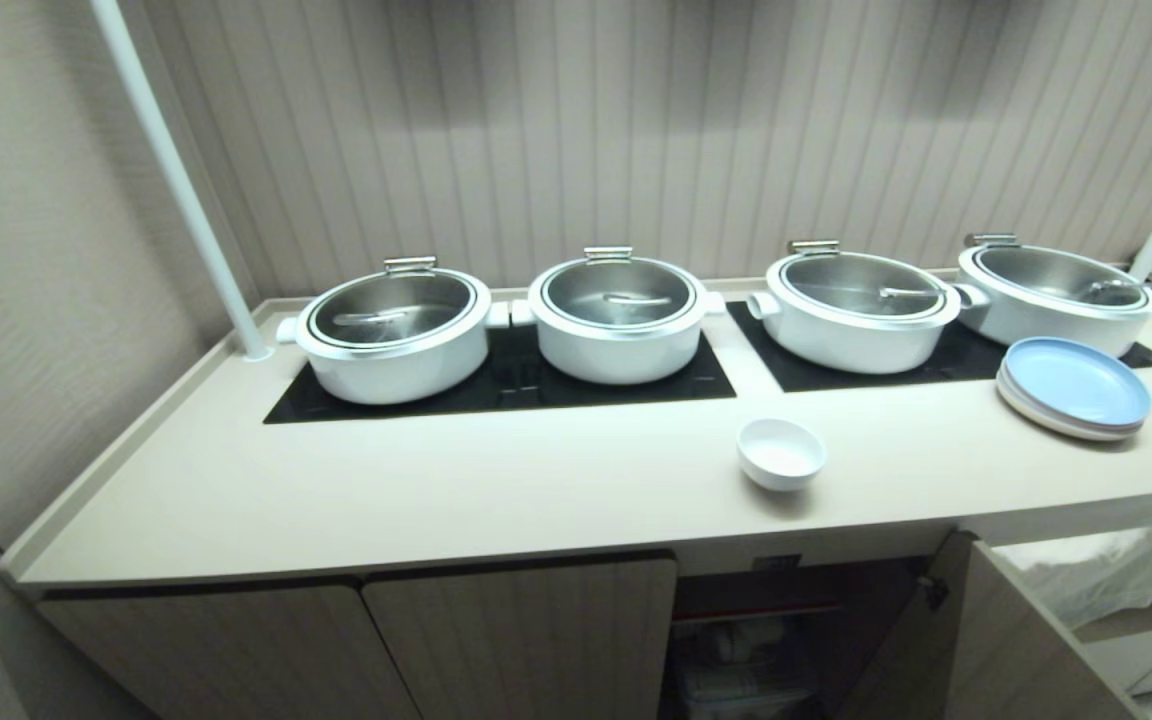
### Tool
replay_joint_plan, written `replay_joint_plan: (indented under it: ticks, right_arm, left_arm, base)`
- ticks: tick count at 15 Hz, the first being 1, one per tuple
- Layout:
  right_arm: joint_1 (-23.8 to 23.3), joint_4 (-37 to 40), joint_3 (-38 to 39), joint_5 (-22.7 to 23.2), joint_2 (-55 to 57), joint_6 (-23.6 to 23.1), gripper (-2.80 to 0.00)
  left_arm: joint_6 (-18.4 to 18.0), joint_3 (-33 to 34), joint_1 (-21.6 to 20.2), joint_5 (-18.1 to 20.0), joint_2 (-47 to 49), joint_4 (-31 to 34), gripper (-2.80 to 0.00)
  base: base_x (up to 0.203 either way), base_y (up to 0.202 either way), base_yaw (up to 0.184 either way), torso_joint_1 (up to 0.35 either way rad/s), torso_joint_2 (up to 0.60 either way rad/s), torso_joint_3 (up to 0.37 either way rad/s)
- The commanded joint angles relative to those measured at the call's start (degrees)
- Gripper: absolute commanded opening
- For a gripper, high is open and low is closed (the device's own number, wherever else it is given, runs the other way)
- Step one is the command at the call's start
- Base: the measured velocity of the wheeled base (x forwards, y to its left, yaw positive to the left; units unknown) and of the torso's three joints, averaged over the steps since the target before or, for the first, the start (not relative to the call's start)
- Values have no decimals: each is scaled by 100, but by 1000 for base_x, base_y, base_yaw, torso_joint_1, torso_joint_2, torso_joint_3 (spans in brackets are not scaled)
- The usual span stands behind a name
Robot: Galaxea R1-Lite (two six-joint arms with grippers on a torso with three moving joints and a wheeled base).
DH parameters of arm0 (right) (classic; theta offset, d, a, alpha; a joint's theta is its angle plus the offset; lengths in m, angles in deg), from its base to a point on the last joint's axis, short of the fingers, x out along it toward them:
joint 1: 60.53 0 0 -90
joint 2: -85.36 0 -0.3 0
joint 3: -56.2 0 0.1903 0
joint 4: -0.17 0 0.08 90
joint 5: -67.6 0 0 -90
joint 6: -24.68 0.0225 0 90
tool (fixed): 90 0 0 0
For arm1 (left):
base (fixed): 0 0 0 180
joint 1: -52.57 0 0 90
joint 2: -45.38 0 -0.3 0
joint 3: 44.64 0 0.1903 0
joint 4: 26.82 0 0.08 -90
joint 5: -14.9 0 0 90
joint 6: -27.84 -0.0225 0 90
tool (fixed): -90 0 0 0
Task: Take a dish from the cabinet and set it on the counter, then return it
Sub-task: Pick up the bowl from the table
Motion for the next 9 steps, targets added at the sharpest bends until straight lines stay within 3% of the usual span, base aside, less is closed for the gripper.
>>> replay_joint_plan:
  ticks: [1,3,9]
  right_arm:
    - [-78,-10,-7,2,-81,12,-280]
    - [-423,-11,-4,15,-188,6,-280]
    - [-506,-11,0,18,-1214,0,-280]
  left_arm:
    - [2,0,-1,0,-2,0,-280]
    - [2,0,0,0,-2,0,-280]
    - [2,0,0,0,-2,0,-280]
  base:
    - [0,0,0,0,0,0]
    - [0,0,0,0,0,0]
    - [0,0,0,0,0,0]
